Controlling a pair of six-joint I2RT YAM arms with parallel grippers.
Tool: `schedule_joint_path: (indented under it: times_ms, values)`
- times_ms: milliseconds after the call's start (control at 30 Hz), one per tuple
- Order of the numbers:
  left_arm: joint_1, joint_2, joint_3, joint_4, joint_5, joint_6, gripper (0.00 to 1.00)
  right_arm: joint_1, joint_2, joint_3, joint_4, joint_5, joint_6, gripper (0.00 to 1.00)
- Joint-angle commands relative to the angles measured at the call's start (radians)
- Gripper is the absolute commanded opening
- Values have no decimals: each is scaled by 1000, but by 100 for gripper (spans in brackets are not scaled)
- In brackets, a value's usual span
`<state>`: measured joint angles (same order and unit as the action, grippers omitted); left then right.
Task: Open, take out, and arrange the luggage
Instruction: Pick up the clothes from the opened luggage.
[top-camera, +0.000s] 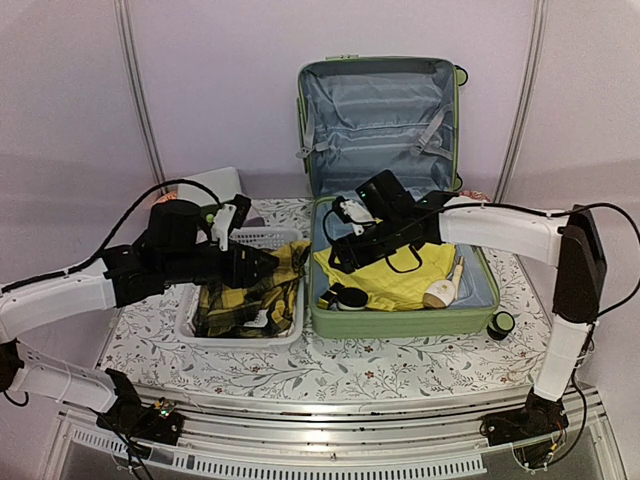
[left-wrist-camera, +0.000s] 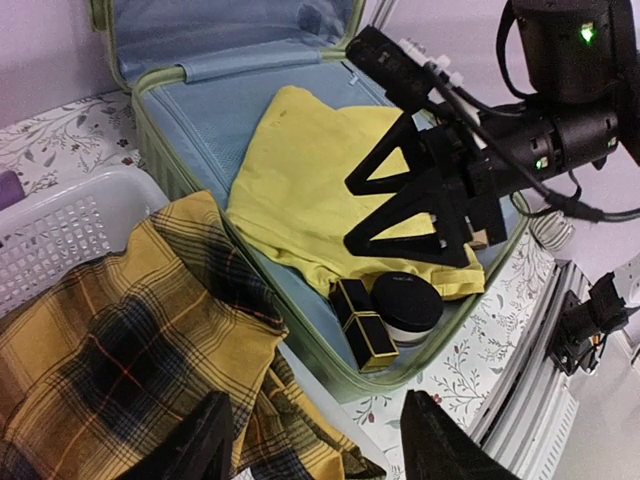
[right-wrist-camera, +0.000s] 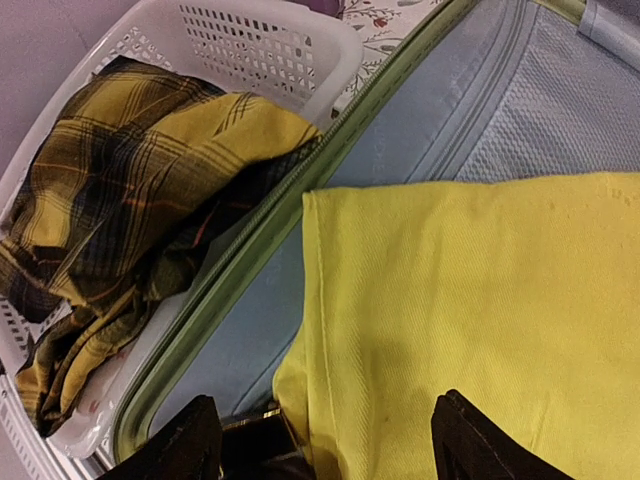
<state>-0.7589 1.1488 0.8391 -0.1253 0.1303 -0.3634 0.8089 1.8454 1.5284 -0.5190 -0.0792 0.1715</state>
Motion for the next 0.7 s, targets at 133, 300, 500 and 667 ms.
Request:
schedule_joint_path:
  times_ms: [133, 300, 500, 667]
  values:
    - [16, -39, 2, -25, -67, -22, 60, 60, 231, 229, -182, 298, 4, 78]
    - [20, -54, -21, -19, -65, -35, 60, 67, 322, 299, -282, 419, 16, 80]
    - [31, -74, -15, -56, -85, -23, 60, 66, 352, 303, -302, 518, 26, 54]
    - [36, -95, -31, -60, -95, -33, 60, 30, 257, 249, -211, 497, 28, 13]
